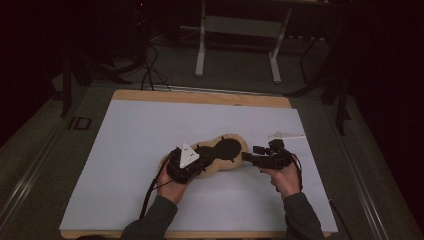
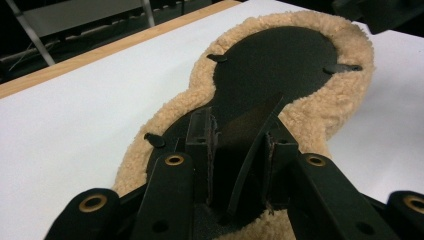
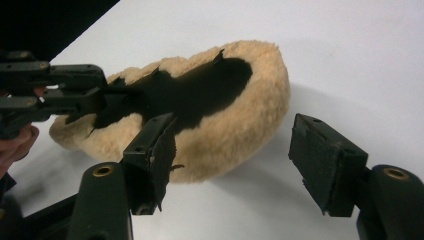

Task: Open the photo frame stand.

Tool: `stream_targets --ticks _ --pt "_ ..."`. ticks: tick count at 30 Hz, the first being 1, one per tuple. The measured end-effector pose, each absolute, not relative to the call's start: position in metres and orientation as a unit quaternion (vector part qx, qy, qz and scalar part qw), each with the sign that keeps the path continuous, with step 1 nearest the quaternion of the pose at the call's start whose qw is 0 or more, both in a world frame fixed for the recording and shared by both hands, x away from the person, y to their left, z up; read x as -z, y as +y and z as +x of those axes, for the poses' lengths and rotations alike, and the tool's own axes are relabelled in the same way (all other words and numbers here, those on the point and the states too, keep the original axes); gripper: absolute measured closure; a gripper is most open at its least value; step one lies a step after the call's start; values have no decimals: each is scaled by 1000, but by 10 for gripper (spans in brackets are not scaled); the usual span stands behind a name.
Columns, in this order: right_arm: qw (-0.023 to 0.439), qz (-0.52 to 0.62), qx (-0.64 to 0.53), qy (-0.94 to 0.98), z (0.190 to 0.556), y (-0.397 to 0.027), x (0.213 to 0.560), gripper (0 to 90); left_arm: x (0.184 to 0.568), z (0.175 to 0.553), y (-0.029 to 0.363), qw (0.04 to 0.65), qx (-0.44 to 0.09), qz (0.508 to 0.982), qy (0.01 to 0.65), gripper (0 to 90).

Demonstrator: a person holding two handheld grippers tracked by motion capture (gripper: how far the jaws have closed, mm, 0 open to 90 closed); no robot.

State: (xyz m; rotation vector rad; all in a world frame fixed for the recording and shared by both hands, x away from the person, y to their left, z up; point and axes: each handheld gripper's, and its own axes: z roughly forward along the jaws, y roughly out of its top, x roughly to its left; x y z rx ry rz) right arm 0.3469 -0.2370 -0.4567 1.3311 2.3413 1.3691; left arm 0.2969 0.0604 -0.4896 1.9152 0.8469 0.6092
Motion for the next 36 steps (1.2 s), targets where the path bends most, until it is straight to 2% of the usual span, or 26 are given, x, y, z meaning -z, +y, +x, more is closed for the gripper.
stream_targets --ticks 7,20,27,31,36 --pt "43 447 -447 774 359 -229 458 301 492 293 61 466 -252 776 341 722" --pt "1 463 -438 771 374 -219 468 297 495 285 68 486 -250 768 334 720" --pt "-28 468 -433 770 378 -215 471 334 497 282 68 490 -253 767 327 717" --pt "-39 478 -441 759 378 -219 470 406 497 280 70 496 -251 765 325 714" --pt "-46 481 -447 753 378 -221 468 442 498 278 72 500 -246 764 324 704"
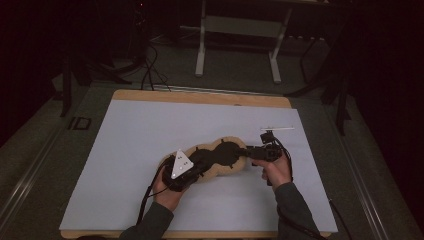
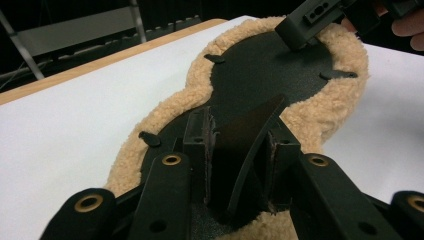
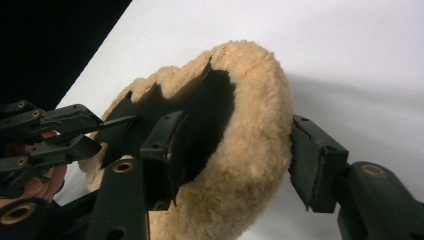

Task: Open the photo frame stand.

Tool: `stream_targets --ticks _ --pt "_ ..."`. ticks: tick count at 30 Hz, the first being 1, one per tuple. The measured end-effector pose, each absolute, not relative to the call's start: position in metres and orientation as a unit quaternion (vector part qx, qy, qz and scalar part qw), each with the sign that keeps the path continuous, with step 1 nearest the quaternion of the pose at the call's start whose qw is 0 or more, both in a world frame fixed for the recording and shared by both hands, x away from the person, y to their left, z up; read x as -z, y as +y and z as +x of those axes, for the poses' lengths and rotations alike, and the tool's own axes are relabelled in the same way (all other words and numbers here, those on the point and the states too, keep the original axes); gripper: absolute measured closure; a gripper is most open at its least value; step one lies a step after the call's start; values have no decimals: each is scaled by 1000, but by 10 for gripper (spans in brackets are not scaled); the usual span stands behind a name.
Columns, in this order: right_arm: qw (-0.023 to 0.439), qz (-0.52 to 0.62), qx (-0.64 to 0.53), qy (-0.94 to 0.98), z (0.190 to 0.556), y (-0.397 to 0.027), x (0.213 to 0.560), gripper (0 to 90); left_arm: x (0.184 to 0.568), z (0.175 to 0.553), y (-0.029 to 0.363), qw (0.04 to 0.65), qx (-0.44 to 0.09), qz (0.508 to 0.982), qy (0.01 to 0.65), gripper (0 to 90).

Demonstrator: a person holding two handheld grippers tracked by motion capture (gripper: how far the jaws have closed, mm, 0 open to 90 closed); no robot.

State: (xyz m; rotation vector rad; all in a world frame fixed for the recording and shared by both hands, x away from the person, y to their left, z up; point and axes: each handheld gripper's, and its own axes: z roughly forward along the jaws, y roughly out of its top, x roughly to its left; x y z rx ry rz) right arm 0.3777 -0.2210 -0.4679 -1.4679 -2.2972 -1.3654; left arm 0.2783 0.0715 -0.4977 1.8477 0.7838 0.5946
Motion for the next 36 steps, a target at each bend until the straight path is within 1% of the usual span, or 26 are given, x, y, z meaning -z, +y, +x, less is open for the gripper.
stream_targets --ticks 4,6,13,15,18,21,25,27,32,36 --pt "50 -487 449 -748 377 -224 468 483 498 278 71 500 -239 766 326 690" --pt "44 -491 448 -746 376 -224 468 504 499 277 71 500 -238 766 326 684" --pt "46 -500 455 -735 374 -230 467 597 499 275 73 502 -228 767 329 661" --pt "43 -502 455 -734 373 -231 467 623 500 274 73 501 -230 767 327 663" --pt "48 -500 453 -737 373 -233 468 629 501 271 72 492 -248 771 319 688" --pt "55 -497 453 -738 374 -233 469 605 501 271 72 491 -252 771 319 696" --pt "71 -497 446 -741 376 -230 473 473 502 270 71 487 -258 770 321 698" --pt "82 -497 439 -744 376 -229 476 428 503 269 71 488 -260 767 324 699" --pt "112 -493 436 -745 377 -228 479 393 502 269 73 495 -260 761 329 702" --pt "134 -489 430 -747 378 -225 481 412 503 269 74 499 -257 760 326 700"
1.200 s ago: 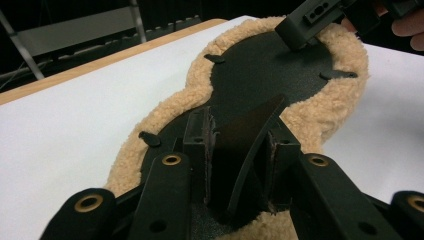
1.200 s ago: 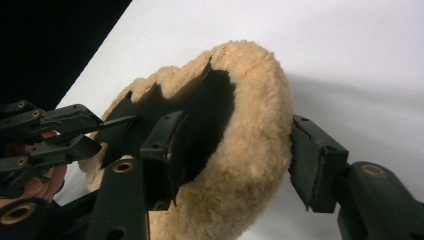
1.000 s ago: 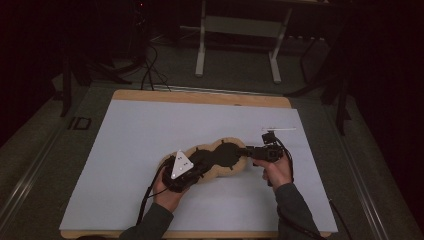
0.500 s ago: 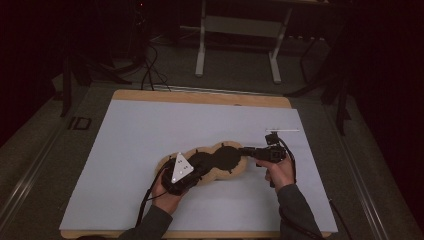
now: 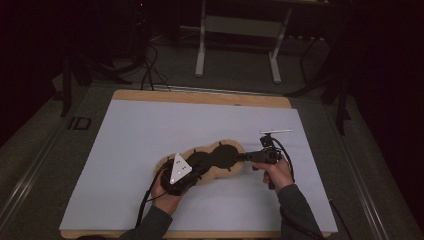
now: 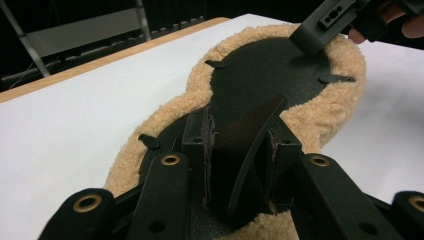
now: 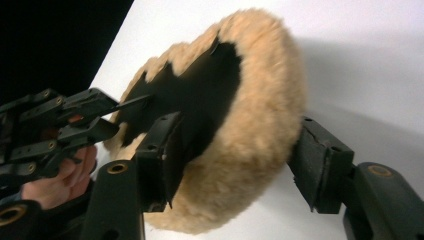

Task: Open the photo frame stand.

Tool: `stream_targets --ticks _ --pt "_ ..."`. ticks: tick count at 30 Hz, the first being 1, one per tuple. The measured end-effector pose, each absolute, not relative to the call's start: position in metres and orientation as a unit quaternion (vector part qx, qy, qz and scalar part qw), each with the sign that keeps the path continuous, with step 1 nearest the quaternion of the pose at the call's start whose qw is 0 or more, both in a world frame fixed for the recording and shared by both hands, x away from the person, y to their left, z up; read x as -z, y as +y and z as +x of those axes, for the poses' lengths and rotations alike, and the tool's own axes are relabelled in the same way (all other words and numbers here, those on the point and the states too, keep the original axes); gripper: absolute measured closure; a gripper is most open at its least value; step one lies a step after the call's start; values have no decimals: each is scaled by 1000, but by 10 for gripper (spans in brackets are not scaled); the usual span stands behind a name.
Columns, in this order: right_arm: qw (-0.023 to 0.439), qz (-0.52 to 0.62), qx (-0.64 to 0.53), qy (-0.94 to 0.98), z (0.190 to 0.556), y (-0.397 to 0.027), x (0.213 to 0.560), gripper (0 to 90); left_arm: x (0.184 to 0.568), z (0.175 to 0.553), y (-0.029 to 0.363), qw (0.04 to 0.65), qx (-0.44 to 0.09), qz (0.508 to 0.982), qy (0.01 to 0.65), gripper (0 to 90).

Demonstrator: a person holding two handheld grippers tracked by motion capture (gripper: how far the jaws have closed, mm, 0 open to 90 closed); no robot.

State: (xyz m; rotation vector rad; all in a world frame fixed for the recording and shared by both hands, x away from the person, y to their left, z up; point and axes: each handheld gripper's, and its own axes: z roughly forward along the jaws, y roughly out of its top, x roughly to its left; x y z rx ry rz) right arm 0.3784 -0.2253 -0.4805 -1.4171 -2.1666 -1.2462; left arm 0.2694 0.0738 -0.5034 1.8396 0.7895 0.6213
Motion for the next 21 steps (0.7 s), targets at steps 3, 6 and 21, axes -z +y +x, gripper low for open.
stream_targets --ticks 3,6,21 --pt "143 -484 418 -755 378 -222 482 432 504 269 75 504 -249 762 321 693" --pt "153 -484 426 -749 379 -226 482 474 504 269 77 509 -239 761 322 676" --pt "148 -475 443 -746 377 -230 482 572 507 265 81 487 -196 783 334 381"
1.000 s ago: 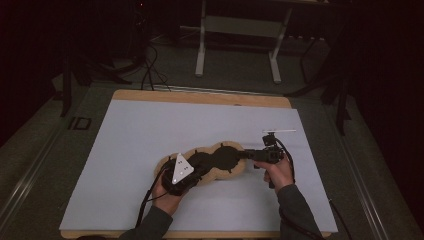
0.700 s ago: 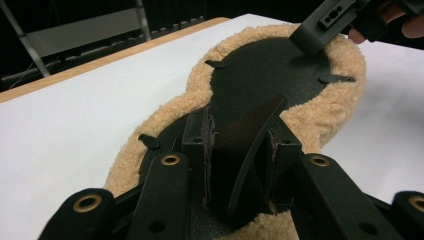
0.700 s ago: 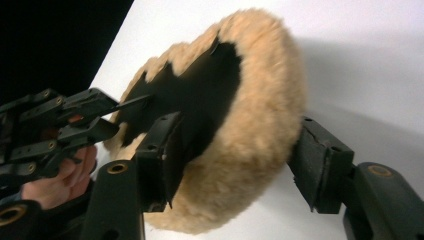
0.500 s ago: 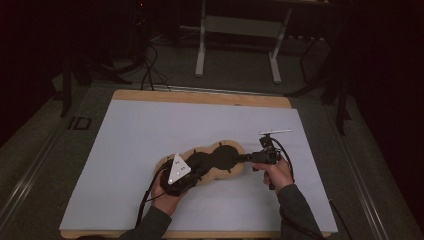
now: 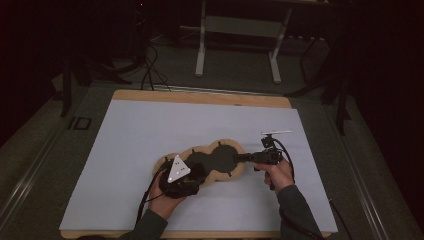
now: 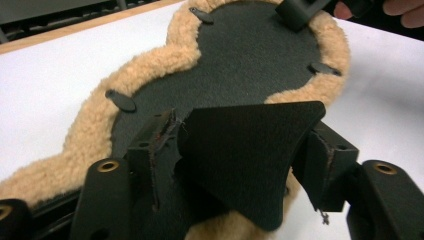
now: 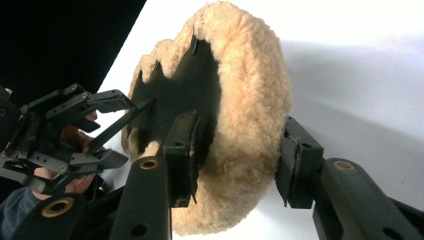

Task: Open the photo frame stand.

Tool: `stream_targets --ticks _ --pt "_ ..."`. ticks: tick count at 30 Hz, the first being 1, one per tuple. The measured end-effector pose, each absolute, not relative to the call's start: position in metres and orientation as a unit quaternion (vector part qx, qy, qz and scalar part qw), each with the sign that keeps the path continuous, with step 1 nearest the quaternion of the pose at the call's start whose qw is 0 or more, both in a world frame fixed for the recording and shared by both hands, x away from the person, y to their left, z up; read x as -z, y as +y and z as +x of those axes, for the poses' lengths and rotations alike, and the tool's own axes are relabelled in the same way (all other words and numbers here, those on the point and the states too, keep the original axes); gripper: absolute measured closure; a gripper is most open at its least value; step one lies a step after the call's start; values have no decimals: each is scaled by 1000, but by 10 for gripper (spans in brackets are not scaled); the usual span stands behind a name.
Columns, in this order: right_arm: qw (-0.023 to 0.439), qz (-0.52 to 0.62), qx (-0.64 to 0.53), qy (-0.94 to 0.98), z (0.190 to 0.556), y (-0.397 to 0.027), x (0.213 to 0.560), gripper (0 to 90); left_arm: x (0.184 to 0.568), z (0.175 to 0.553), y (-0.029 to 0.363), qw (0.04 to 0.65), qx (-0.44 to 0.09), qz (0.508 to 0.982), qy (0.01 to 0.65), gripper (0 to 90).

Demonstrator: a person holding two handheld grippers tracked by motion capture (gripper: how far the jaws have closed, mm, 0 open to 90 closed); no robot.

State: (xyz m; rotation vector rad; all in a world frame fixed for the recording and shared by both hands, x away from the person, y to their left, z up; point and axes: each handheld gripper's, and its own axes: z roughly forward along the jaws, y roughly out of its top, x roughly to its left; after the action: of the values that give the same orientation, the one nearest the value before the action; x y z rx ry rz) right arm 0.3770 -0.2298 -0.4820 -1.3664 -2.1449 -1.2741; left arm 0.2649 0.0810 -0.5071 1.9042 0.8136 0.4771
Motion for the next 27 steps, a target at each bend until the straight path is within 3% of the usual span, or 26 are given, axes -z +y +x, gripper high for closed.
stream_targets --ticks 5,14,27 --pt "145 -474 443 -747 377 -230 483 580 504 260 94 498 -144 787 335 350" --pt "139 -467 443 -752 377 -230 482 580 497 255 114 505 -113 789 333 351" --pt "126 -451 443 -765 373 -231 481 579 496 258 137 479 -147 780 376 362"
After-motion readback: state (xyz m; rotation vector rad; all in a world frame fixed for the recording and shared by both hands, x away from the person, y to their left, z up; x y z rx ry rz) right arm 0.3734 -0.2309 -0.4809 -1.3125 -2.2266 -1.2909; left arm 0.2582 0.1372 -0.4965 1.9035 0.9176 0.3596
